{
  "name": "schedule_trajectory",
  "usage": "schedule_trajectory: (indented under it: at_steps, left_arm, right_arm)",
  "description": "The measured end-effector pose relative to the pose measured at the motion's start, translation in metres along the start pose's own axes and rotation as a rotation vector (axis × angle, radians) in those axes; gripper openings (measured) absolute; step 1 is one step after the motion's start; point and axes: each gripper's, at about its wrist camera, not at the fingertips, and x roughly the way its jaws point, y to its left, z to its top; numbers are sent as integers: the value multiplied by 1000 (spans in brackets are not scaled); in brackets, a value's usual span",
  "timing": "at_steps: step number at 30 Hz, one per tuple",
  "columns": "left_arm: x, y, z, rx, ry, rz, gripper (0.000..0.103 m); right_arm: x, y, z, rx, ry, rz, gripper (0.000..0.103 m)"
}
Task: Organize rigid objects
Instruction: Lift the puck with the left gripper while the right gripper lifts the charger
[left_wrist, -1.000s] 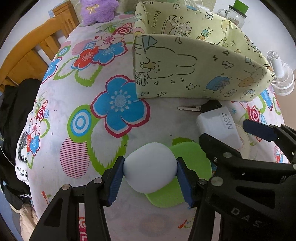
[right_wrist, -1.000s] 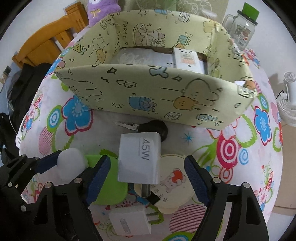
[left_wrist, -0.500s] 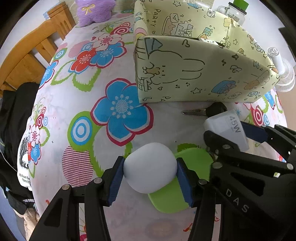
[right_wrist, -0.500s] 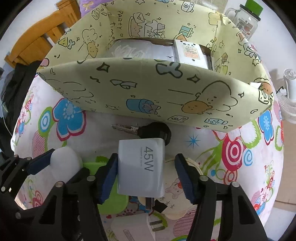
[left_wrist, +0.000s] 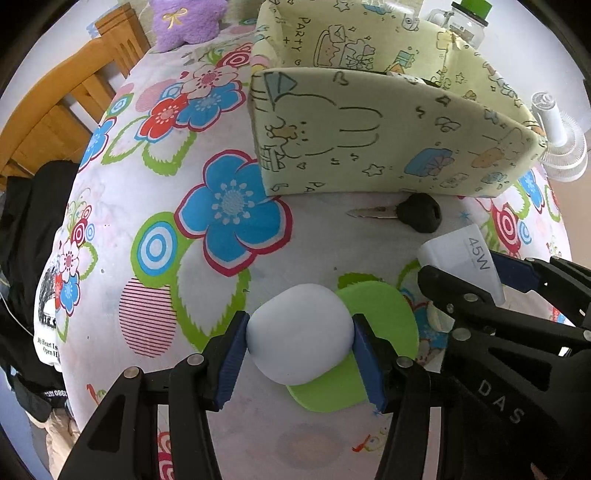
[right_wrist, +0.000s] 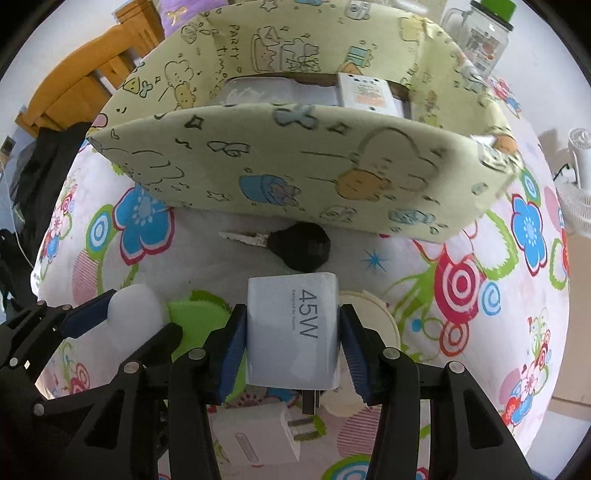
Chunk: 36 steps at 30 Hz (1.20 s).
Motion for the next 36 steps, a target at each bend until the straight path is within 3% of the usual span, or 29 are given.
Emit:
schedule_trajectory:
  at_steps: [20, 36]
  left_arm:
    - [-47, -33, -30, 8, -36, -20, 57]
    - [-79, -35, -24, 31, -115, -16, 57]
  right_arm:
    - [-45, -68, -46, 81, -48, 41, 52]
    - [-92, -63, -65, 98, -118, 47, 52]
